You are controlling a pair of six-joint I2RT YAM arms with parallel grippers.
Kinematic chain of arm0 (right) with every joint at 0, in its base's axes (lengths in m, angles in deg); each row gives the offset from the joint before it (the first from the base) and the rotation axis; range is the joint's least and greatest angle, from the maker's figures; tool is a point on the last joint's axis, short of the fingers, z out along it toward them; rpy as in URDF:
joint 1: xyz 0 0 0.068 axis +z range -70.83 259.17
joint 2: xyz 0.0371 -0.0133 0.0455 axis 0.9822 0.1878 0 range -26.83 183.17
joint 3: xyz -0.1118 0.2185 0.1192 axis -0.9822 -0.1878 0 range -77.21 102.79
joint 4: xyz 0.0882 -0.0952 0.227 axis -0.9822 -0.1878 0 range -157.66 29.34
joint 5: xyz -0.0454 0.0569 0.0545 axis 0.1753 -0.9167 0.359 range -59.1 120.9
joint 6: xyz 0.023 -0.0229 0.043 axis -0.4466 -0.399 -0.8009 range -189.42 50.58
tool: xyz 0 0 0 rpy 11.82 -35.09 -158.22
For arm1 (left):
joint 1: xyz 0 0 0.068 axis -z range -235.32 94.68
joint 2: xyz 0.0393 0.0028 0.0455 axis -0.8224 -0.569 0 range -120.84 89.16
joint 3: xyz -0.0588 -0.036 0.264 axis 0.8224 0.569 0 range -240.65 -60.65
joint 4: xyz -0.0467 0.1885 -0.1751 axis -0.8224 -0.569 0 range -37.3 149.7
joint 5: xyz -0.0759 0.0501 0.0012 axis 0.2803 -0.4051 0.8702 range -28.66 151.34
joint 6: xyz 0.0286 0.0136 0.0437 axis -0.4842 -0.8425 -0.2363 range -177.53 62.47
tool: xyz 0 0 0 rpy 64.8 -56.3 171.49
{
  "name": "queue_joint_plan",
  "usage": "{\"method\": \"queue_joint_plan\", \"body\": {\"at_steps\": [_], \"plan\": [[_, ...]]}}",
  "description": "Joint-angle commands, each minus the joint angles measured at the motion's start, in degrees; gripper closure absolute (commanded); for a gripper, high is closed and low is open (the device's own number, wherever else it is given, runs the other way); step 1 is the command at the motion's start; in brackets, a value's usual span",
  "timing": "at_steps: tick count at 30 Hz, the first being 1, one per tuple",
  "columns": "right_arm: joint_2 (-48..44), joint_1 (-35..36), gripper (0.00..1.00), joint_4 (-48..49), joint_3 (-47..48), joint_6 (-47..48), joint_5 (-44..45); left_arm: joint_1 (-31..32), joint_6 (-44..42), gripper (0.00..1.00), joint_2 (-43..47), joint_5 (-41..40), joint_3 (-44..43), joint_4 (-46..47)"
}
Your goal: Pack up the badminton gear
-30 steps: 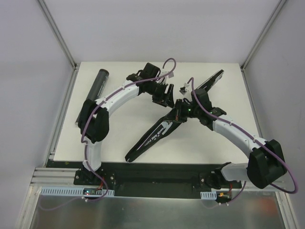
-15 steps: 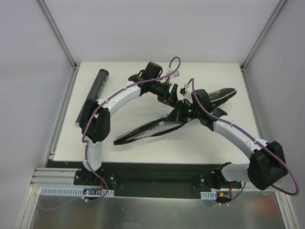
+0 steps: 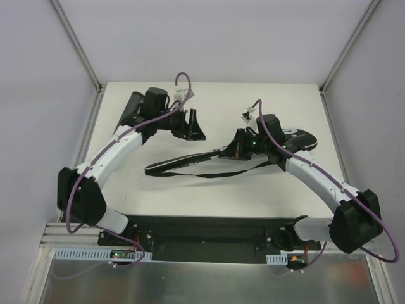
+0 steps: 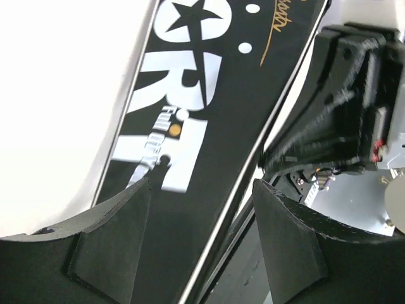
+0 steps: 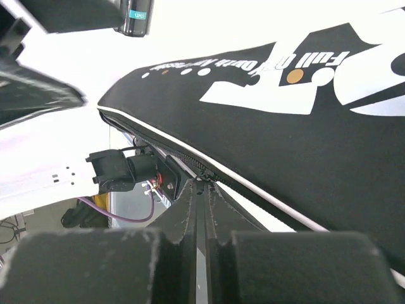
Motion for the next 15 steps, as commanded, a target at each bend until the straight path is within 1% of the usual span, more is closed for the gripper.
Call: {"method": "queue_joint_plan", "body": {"at_steps": [1, 3, 4, 5, 6, 7, 8, 9, 10, 12, 13, 15], "plan": [[-1.4, -1.3, 1.0, 1.7, 3.2, -0.2, -2.1, -3.3, -0.5, 0.35, 12.1, -2.1, 7.1, 1.8], [-1.7, -2.4, 0.99, 1.3, 2.9, 0.1, -2.4, -4.3, 0.7, 0.34, 15.7, -4.3, 11.7, 1.8], [-1.8, -2.9, 1.0, 1.3, 2.3, 0.1, -2.6, -6.5, 3.5, 0.34, 18.7, -5.2, 13.2, 1.7], [-1.9, -4.0, 1.0, 1.2, 2.2, 0.2, -2.9, -8.4, 5.3, 0.34, 19.8, -5.3, 16.1, 0.5], [-2.3, -4.6, 1.0, 1.1, 2.0, 0.3, -3.3, -10.1, 6.8, 0.34, 20.7, -4.3, 17.5, 0.2], [-2.4, -5.2, 1.0, 0.9, 1.9, 0.5, -3.4, -11.8, 7.9, 0.34, 22.1, -0.6, 19.0, -0.2], [-2.4, -6.5, 0.99, 0.6, 2.0, 0.6, -3.6, -13.8, 7.6, 0.34, 23.2, 0.3, 21.8, -0.6], [-2.2, -7.1, 1.0, 0.4, 2.2, 0.5, -4.1, -14.0, 6.7, 0.33, 25.9, 1.0, 23.0, -0.6], [-1.9, -7.8, 1.0, 0.3, 2.3, 0.3, -4.4, -14.0, 3.5, 0.33, 27.5, 2.2, 25.3, -0.6], [-1.3, -9.6, 1.0, -0.7, 3.5, -0.1, -5.3, -13.3, 0.1, 0.32, 30.8, 3.2, 27.0, -0.6], [-0.4, -10.2, 1.0, -1.7, 4.3, 0.3, -5.6, -12.8, -3.8, 0.32, 33.3, 2.3, 28.4, -1.2], [0.7, -11.8, 1.0, -5.2, 7.3, 1.7, -6.8, -9.9, -7.3, 0.3, 35.9, 0.8, 30.1, -1.5]]}}
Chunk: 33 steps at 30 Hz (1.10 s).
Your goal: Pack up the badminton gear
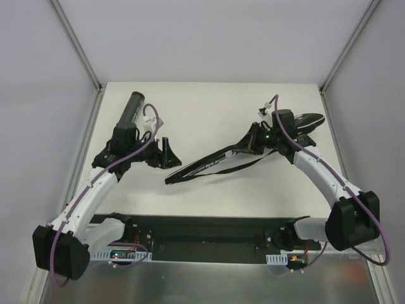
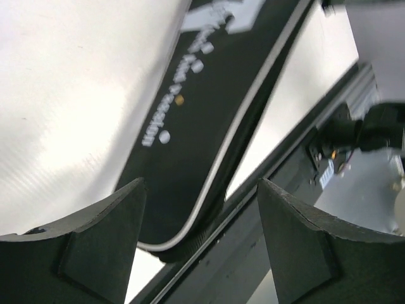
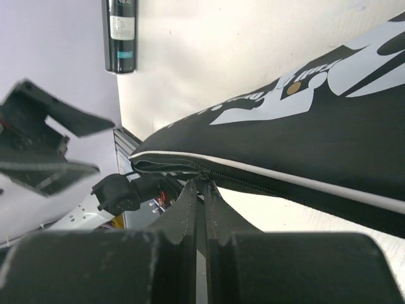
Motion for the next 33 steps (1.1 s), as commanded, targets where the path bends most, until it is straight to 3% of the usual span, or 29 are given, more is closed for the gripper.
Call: {"method": "queue_joint_plan", "body": {"at_steps": [1, 4, 10, 15, 20, 21, 22, 24, 25, 27, 33], "plan": [[1.4, -3.1, 0.99, -3.1, 7.9, 1.9, -5.0, 4.4, -12.0, 0.28, 8.5, 0.0, 3.5, -0.2], [2.8, -5.4, 1.0, -7.5, 11.5, 4.5, -7.7, 8.6, -18.0, 0.27, 7.7, -5.4, 3.7, -0.8], [4.9, -9.6, 1.0, -14.0, 15.2, 7.6, -11.6, 11.7, -27.3, 0.29, 0.1, -5.4, 2.9, -1.1], [6.0, -11.4, 1.0, -14.7, 16.0, 6.9, -12.4, 13.4, -31.0, 0.42, -0.5, -9.9, 2.7, -1.2], [7.8, -12.6, 1.0, -14.8, 18.3, 5.5, -13.3, 13.9, -31.6, 0.47, 1.1, -11.8, 4.0, -1.1], [8.1, -12.6, 1.0, -14.9, 18.8, 5.3, -13.4, 13.9, -31.3, 0.53, 1.8, -11.7, 4.2, -0.9], [8.6, -12.5, 1.0, -15.3, 19.1, 5.2, -13.6, 14.0, -30.8, 0.7, 1.8, -11.3, 4.1, -0.8], [9.0, -12.0, 1.0, -16.1, 20.3, 5.6, -13.5, 14.7, -29.8, 0.83, 1.2, -10.9, 3.6, -0.3], [9.5, -10.7, 1.0, -16.8, 20.5, 5.8, -13.2, 15.1, -29.3, 0.92, 0.9, -10.4, 3.1, 0.3], [10.0, -8.4, 1.0, -17.2, 20.8, 5.6, -11.8, 16.9, -27.9, 1.0, -0.5, -10.4, 1.9, 1.9], [10.7, 8.5, 1.0, -10.9, 18.0, -0.9, -7.1, 21.7, -25.3, 1.0, -5.4, -15.5, -2.8, 4.6]]}}
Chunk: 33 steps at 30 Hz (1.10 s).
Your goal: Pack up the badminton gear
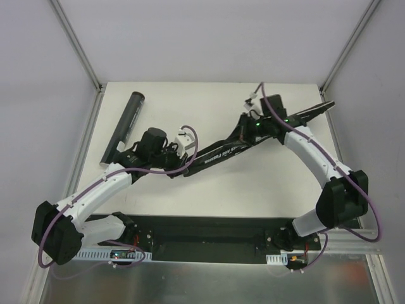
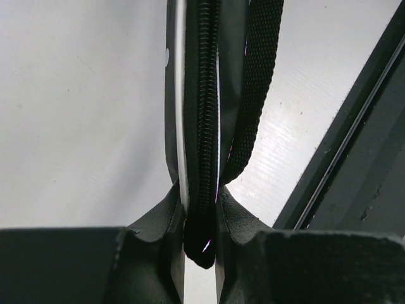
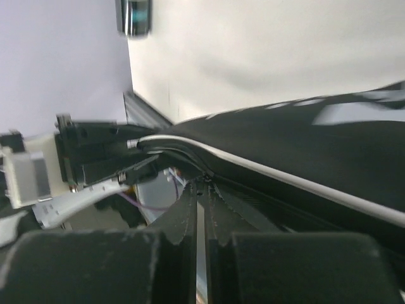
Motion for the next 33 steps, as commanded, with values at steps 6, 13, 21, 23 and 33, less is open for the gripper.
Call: {"method": "queue_joint_plan", "body": {"at_steps": [6, 13, 21, 23, 33], "plan": [[0.5, 22.8, 0.99, 17.3, -4.3, -15.8, 1.4, 3.5, 4.7, 1.0, -4.1, -4.3, -7.1, 8.7], [-0.3, 18.0, 0.99, 18.7, -2.5, -16.8, 1.1, 3.7, 8.8, 0.97, -2.0, -5.2, -5.3, 10.6], [-1.5, 17.3, 0.99, 20.6, -1.0, -20.6, -1.0, 3.7, 14.0, 0.62, 5.8, -8.5, 4.6, 17.4], [-2.1, 17.2, 1.0, 20.7, -1.1, -21.2, -1.2, 3.7, 14.2, 0.59, 6.1, -9.1, 5.4, 18.0], [-2.3, 16.5, 1.0, 18.9, -0.6, -21.2, -1.6, 3.6, 14.1, 1.0, 4.9, -3.0, 6.0, 19.9]]}}
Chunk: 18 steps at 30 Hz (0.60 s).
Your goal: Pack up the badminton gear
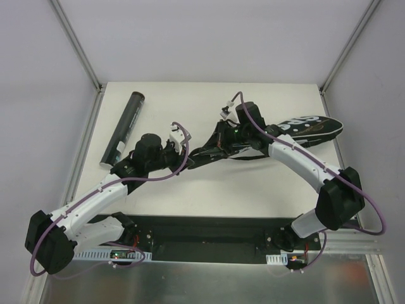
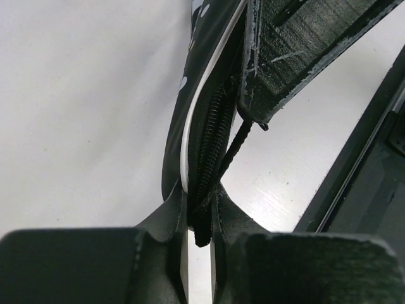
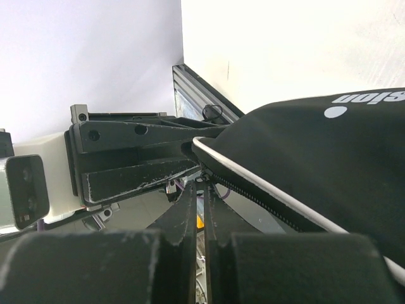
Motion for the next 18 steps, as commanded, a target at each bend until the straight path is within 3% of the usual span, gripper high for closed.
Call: {"method": "queue_joint_plan", "body": {"at_steps": [1, 8, 16, 17, 18], "plan": [[-2.9, -0.1, 1.0, 1.8, 3.9, -1.1, -1.8, 0.0, 1.5, 1.0, -0.5, 4.5, -0.3, 1.9], [2.9, 9.2, 0.99, 2.4, 7.2, -2.2, -2.5, 0.0, 0.8, 1.0, -3.3, 5.7, -6.8, 2.0], [2.3, 6.0, 0.99, 2.9, 4.6, -2.9, -2.0, 0.0, 1.6, 1.0, -2.2, 2.3, -7.1, 1.5], [1.9, 5.5, 0.96, 3.0, 5.2, -2.4, -2.3, 0.0, 1.7, 1.0, -2.2, 1.1, -6.9, 1.1], [1.3, 4.8, 0.78, 2.6, 5.8, -1.1, -2.8, 0.0, 2.3, 1.0, -2.0, -0.5, -6.7, 0.6]]}}
